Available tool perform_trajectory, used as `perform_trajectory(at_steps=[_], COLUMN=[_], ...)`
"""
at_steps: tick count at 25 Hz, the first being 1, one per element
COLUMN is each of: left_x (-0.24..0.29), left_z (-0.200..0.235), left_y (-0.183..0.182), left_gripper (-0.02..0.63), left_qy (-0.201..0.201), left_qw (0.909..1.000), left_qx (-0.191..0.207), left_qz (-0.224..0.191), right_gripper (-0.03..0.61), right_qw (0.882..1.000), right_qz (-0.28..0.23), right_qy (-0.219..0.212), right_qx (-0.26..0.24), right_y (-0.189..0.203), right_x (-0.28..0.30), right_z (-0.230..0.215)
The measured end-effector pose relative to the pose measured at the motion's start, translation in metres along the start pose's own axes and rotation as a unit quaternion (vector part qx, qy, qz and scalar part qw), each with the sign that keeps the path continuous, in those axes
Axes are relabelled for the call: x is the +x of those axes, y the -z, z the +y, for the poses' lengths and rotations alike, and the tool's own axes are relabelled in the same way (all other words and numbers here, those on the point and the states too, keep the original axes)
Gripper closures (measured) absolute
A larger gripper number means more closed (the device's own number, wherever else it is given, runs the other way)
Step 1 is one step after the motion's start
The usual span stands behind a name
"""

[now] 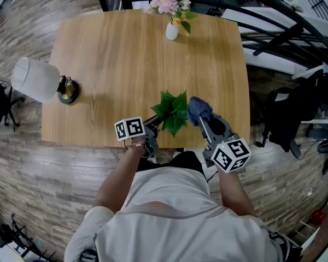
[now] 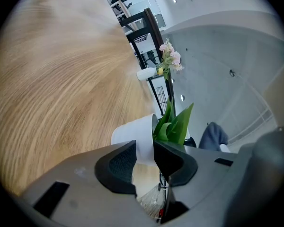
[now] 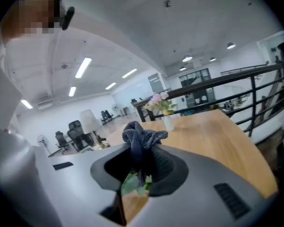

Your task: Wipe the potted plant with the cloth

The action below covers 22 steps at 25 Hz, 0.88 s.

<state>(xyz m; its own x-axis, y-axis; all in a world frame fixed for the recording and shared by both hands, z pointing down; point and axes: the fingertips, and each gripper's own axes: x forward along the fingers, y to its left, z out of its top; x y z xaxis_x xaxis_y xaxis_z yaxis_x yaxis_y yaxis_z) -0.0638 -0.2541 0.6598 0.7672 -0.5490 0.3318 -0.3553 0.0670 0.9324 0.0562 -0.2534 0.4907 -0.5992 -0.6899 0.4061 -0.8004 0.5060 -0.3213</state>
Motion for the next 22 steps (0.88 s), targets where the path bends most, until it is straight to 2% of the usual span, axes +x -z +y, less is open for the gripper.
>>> perform_trajectory(at_steps=[3,5,7,9,11,15,22], left_x=[0.000,0.000,0.001,0.001,0.001,0.001,0.001], left_z=[0.000,0.000,0.000,0.000,0.000,0.000,0.001], left_y=[0.000,-0.001,0.000,0.001,0.001,0.000,-0.001], left_gripper=[0.499,0.499,0.499,0.499,0.499,0.499,0.499], left_qy=[0.001,0.002,0.003,0.004,0.005,0.006,0.004], left_qw=[1.0000,1.0000,1.0000,1.0000,1.0000,1.0000,0.9999], left_qx=[-0.001,-0.003,-0.005,-0.005,-0.003,-0.002,0.011], left_qz=[-0.001,-0.002,-0.002,0.000,0.002,0.004,0.007], right_gripper=[0.446,0.446,0.446,0.446,0.446,0.442,0.445], right_qw=[0.991,0.981,0.977,0.977,0.977,0.980,0.974], right_qz=[0.029,0.083,0.131,0.149,0.147,0.147,0.156], right_qy=[-0.129,-0.168,-0.149,-0.112,-0.086,-0.044,0.071], right_qx=[0.023,0.050,0.072,0.102,0.125,0.128,0.147], right_y=[0.009,0.042,0.077,0.100,0.109,0.118,0.137], right_x=[0.016,0.035,0.050,0.054,0.048,0.033,0.010], right_z=[0.055,0.071,0.064,0.044,0.025,-0.010,-0.069])
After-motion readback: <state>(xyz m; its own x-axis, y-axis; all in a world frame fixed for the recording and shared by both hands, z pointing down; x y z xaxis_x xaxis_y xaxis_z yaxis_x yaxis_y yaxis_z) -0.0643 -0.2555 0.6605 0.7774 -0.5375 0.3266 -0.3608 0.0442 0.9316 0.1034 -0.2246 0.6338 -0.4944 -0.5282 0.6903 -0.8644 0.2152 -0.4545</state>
